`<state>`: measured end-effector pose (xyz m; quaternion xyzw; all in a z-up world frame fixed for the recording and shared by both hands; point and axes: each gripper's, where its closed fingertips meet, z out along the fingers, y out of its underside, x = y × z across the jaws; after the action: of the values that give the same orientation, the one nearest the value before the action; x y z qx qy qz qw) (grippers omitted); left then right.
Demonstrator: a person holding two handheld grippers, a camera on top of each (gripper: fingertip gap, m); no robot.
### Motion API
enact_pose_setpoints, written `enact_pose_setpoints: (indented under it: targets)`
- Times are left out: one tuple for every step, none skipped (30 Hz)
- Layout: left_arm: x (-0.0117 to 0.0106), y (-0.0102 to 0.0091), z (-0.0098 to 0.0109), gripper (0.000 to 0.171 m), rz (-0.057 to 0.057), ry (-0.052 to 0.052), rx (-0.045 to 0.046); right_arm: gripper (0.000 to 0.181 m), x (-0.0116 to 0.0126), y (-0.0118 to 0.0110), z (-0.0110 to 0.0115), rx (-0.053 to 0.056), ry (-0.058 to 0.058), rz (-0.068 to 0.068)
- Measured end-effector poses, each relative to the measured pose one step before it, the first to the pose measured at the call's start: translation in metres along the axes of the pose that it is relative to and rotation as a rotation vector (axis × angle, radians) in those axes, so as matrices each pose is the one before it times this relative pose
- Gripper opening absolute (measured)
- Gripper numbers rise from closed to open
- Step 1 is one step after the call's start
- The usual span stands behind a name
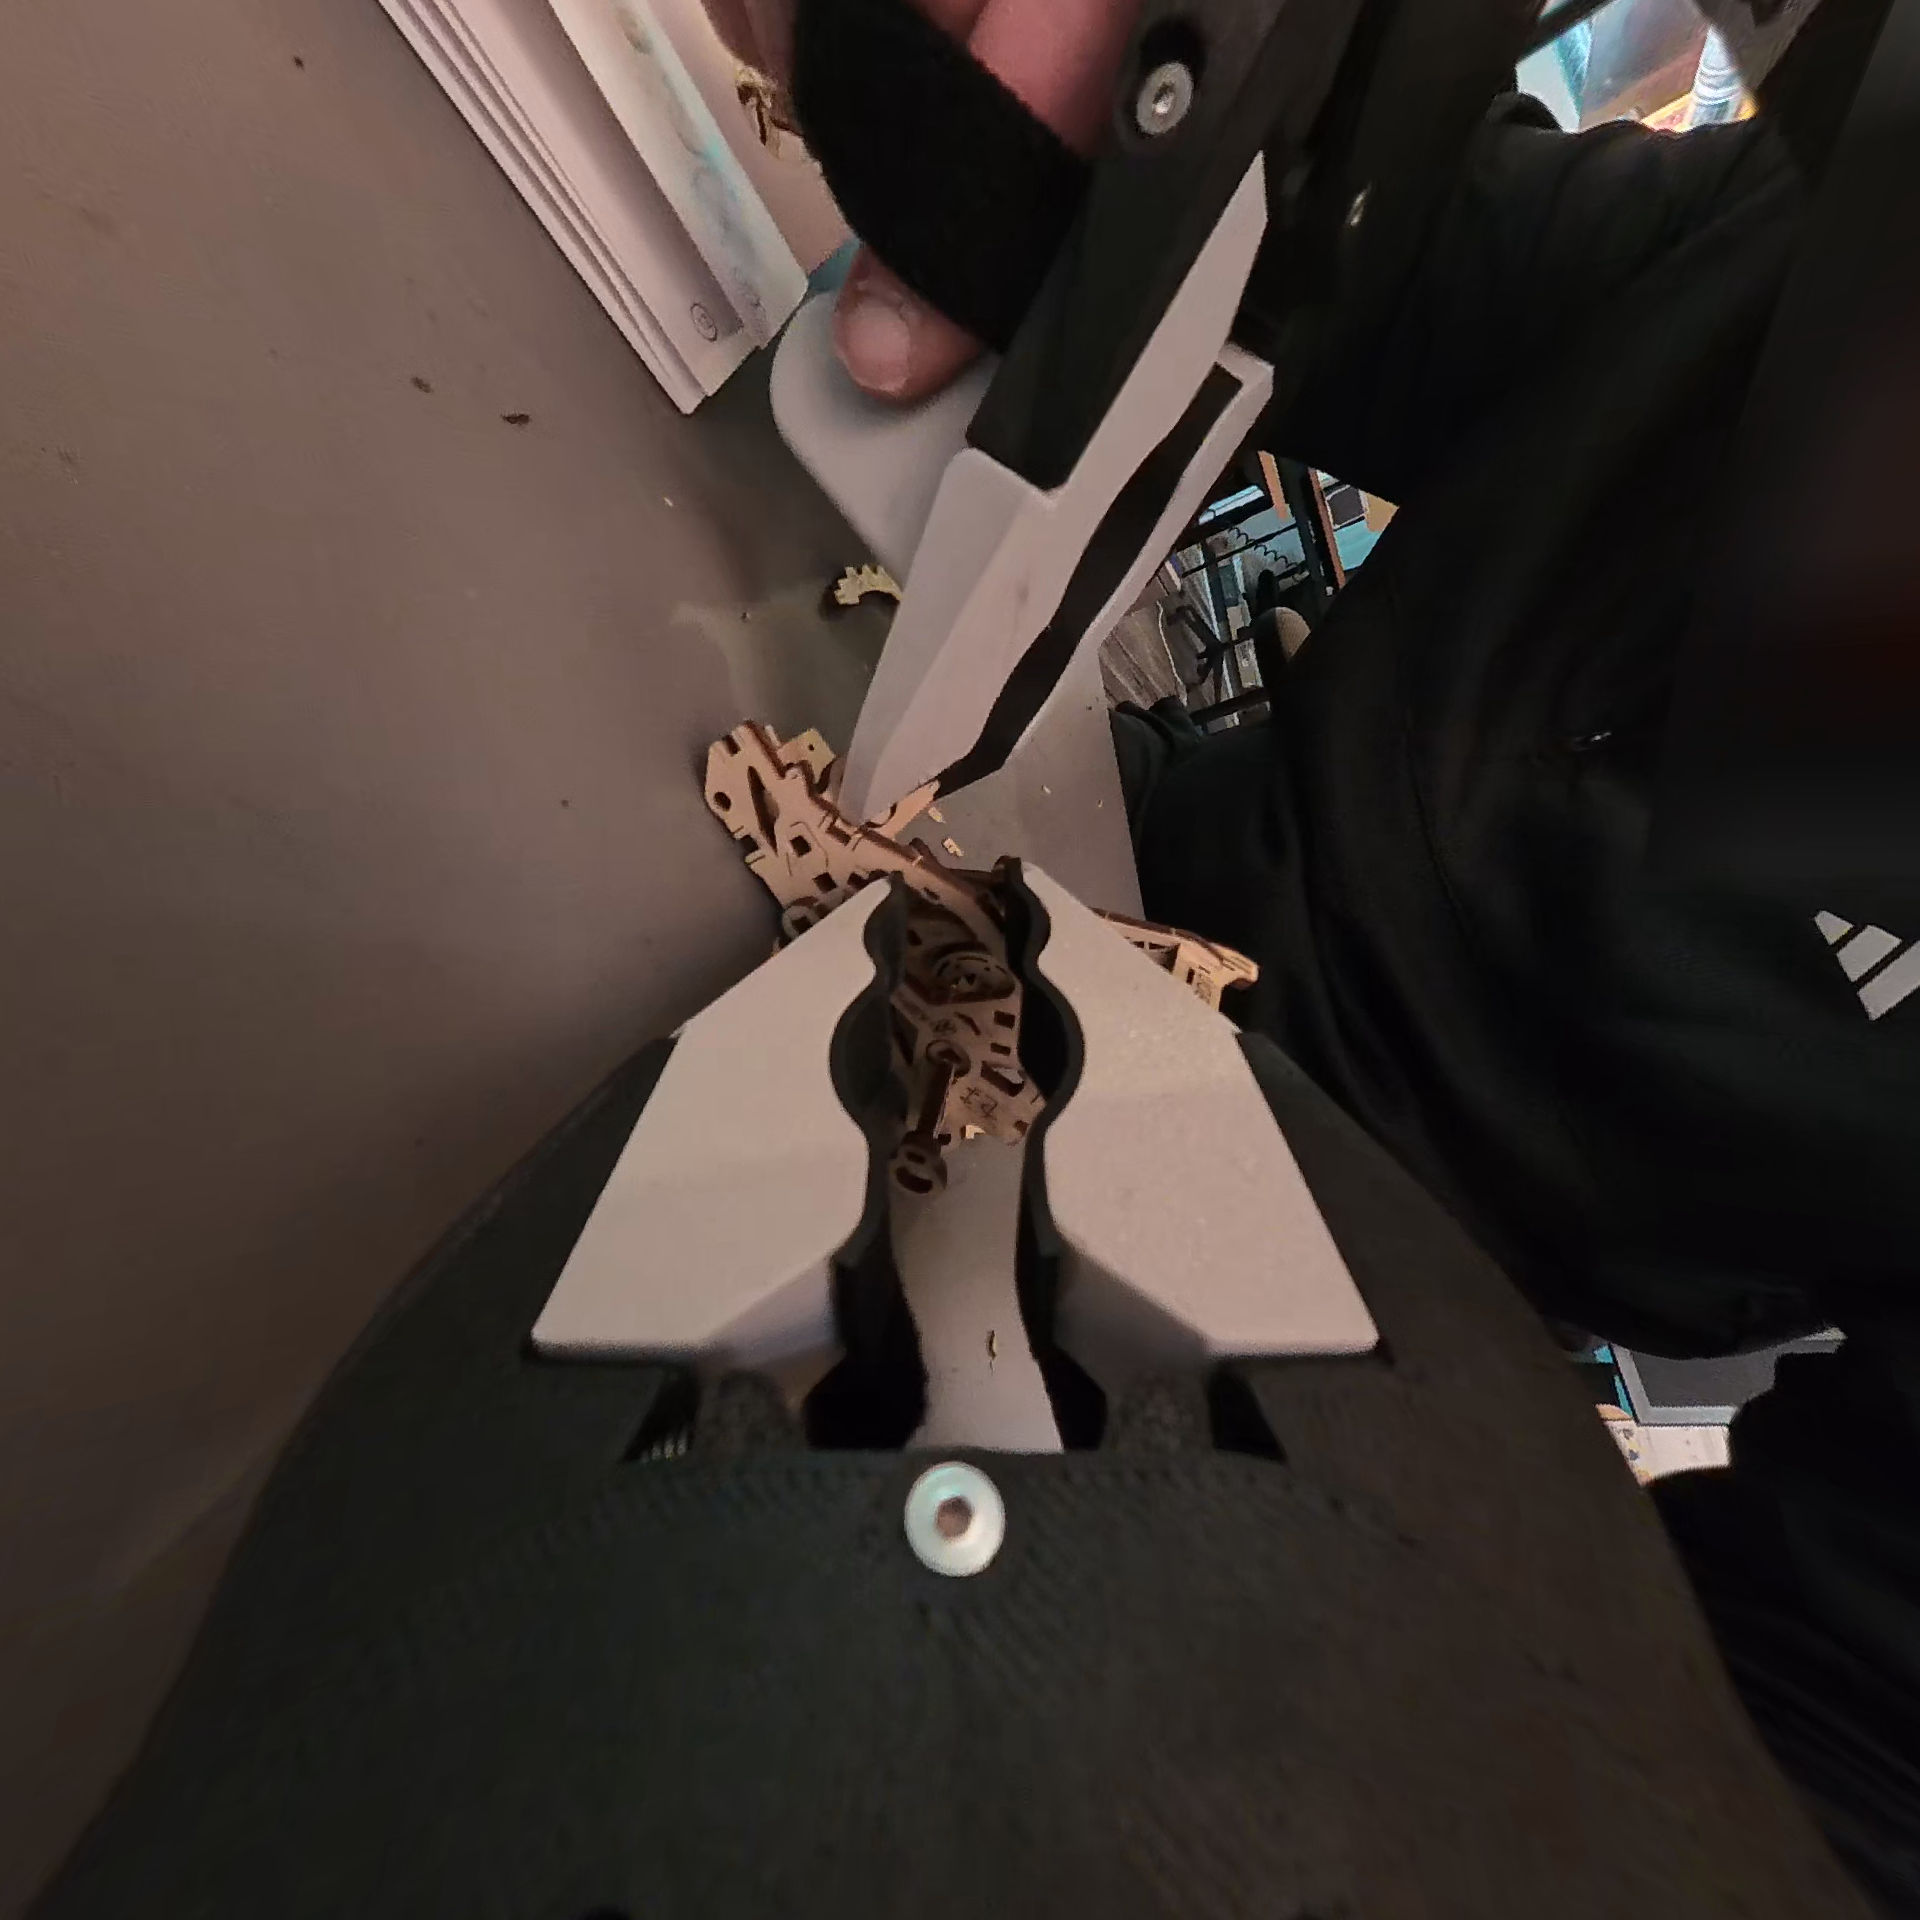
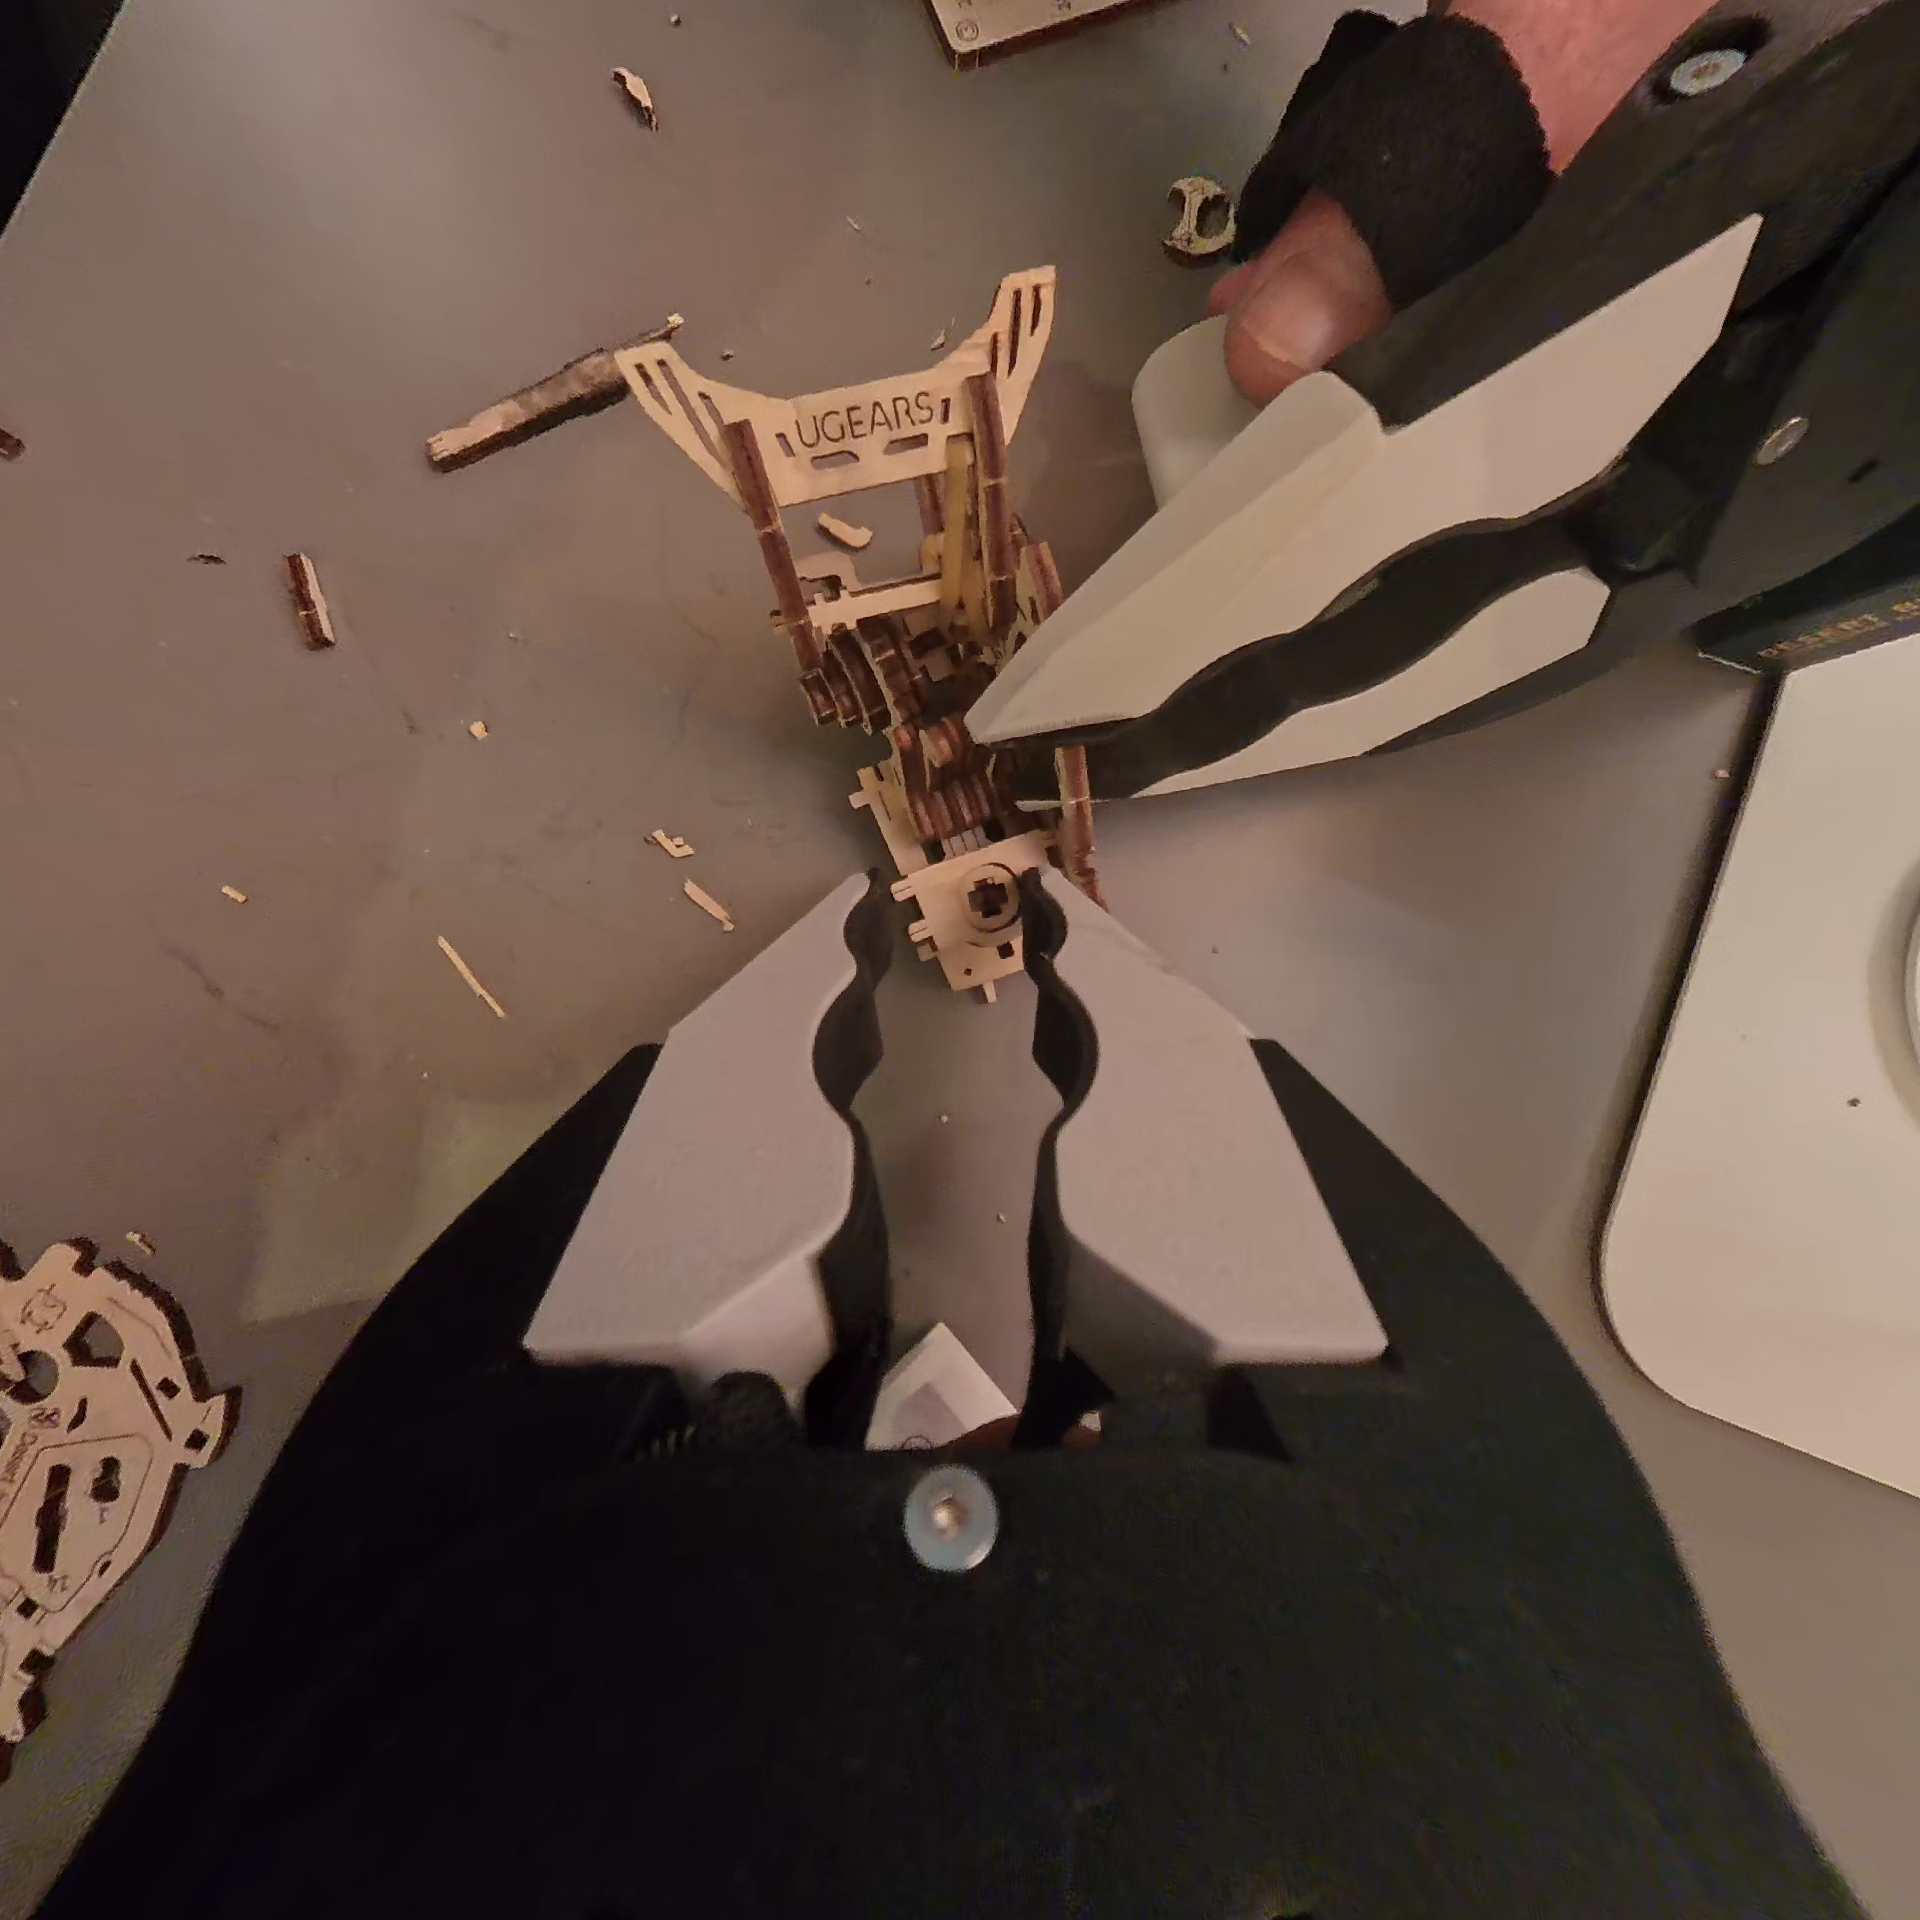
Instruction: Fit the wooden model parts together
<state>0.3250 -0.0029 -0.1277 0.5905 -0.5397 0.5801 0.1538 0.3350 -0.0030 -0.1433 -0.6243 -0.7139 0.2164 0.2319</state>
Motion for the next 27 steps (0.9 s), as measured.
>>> enact_pose_setpoints:
  targets:
    - [0.00025,-0.00041,0.00017,0.016,0.0003,0.0030,0.00241,0.023,-0.00035,-0.00028,-0.00020,-0.0002,0.0071,-0.0091]
    - [-0.00006,-0.00063,0.00033,0.016,-0.0005,0.0011,0.00432,0.023,-0.00021,0.00016,-0.00051,-0.0001,0.0066,-0.0059]
    - [0.00001,-0.00054,0.00049,0.016,0.0002,-0.0001,0.00320,0.024,0.00046,0.00067,-0.00070,-0.0003,0.0084,-0.0011]
    - [-0.00012,-0.00023,0.00023,0.016,0.0000,0.0005,0.00171,0.027,0.00041,-0.00008,-0.00098,0.0034,0.0101,-0.0051]
    - [0.00003,0.00004,0.00015,0.016,-0.0014,0.0017,-0.00047,0.026,-0.00055,-0.00149,-0.00152,0.0107,0.0084,-0.0155]
    - [0.00004,0.00009,-0.00006,0.016,0.0001,0.0001,-0.00004,0.027,-0.00085,-0.00159,-0.00152,0.0102,0.0063,-0.0164]
    - [0.00006,0.00002,-0.00001,0.016,-0.0003,0.0003,-0.00012,0.027,-0.00155,-0.00023,-0.00146,0.0015,-0.0028,-0.0091]
    - [-0.00001,0.00000,-0.00004,0.016,-0.0008,0.0007,-0.00050,0.026,-0.00113,0.00181,-0.00083,-0.0102,-0.0035,-0.0064]
    - [0.00007,0.00011,0.00010,0.016,-0.0002,0.0008,-0.00080,0.026,0.00031,0.00220,-0.00068,-0.0092,0.0031,-0.0051]
    - [0.00012,0.00006,0.00008,0.016,-0.0006,0.0004,-0.00075,0.022,-0.00066,0.00043,-0.00041,0.0027,-0.0037,-0.0074]
    - [0.00003,0.00001,0.00000,0.016,-0.0004,0.0000,-0.00004,0.018,-0.00161,-0.00035,0.00006,0.0026,-0.0051,-0.0164]
    - [0.00004,0.00002,0.00009,0.016,0.0001,0.0000,0.00014,0.011,-0.00163,-0.00035,-0.00007,-0.0033,0.0016,-0.0252]
    - [0.00001,-0.00008,0.00004,0.016,0.0002,0.0002,0.00060,0.007,-0.00158,-0.00048,-0.00042,-0.0046,0.0013,-0.0207]
    - [-0.00007,0.00004,0.00003,0.016,0.0003,0.0003,0.00006,0.006,-0.00020,-0.00061,-0.00089,-0.0021,0.0034,-0.0073]
    - [0.00007,0.00003,0.00009,0.016,0.0002,0.0003,0.00007,0.006,0.00106,-0.00144,-0.00081,0.0084,0.0063,0.0006]
    - [0.00005,-0.00002,0.00018,0.016,-0.0006,0.0007,-0.00042,0.008,0.00153,-0.00106,0.00015,0.0074,0.0058,0.0048]
    - [0.00016,0.00010,0.00011,0.016,-0.0004,0.0014,-0.00074,0.010,0.00033,0.00044,0.00107,-0.0014,-0.0014,0.0045]
    - [0.00003,0.00002,-0.00001,0.016,-0.0001,0.0002,-0.00012,0.011,0.00007,0.00040,0.00060,-0.0018,-0.0032,0.0049]
    - [-0.00002,0.00000,0.00000,0.016,-0.0001,-0.0002,0.00001,0.012,0.00001,0.00072,0.00034,-0.0035,-0.0027,0.0024]
    - [-0.00015,-0.00002,0.00007,0.016,-0.0011,-0.0008,-0.00011,0.013,0.00023,0.00363,0.00119,-0.0197,-0.0005,0.0018]
    - [0.00000,-0.00008,-0.00011,0.016,-0.0005,0.0010,0.00033,0.014,0.00053,0.00419,0.00170,-0.0215,-0.0003,0.0065]
    - [-0.00007,0.00000,0.00007,0.016,-0.0006,0.0002,-0.00088,0.014,-0.00173,-0.00255,-0.00050,0.0205,-0.0154,0.0068]
    - [-0.00001,0.00009,-0.00006,0.016,0.0006,0.0000,-0.00008,0.013,0.00071,-0.00016,0.00017,0.0015,0.0023,0.0018]
    - [-0.00003,-0.00002,-0.00010,0.016,0.0005,0.0002,0.00047,0.013,0.00057,0.00030,0.00022,-0.0021,0.0057,-0.0057]
    - [0.00001,-0.00006,0.00014,0.016,-0.0001,-0.0001,0.00012,0.014,0.00004,0.00034,-0.00004,-0.0057,0.0031,-0.0002]
    - [0.00001,-0.00003,0.00002,0.016,0.0001,0.0001,0.00023,0.015,-0.00077,0.00033,-0.00051,-0.0077,0.0008,-0.0039]
    - [-0.00001,0.00003,-0.00013,0.016,0.0001,0.0001,0.00009,0.015,-0.00013,-0.00028,-0.00062,-0.0033,0.0053,-0.0068]
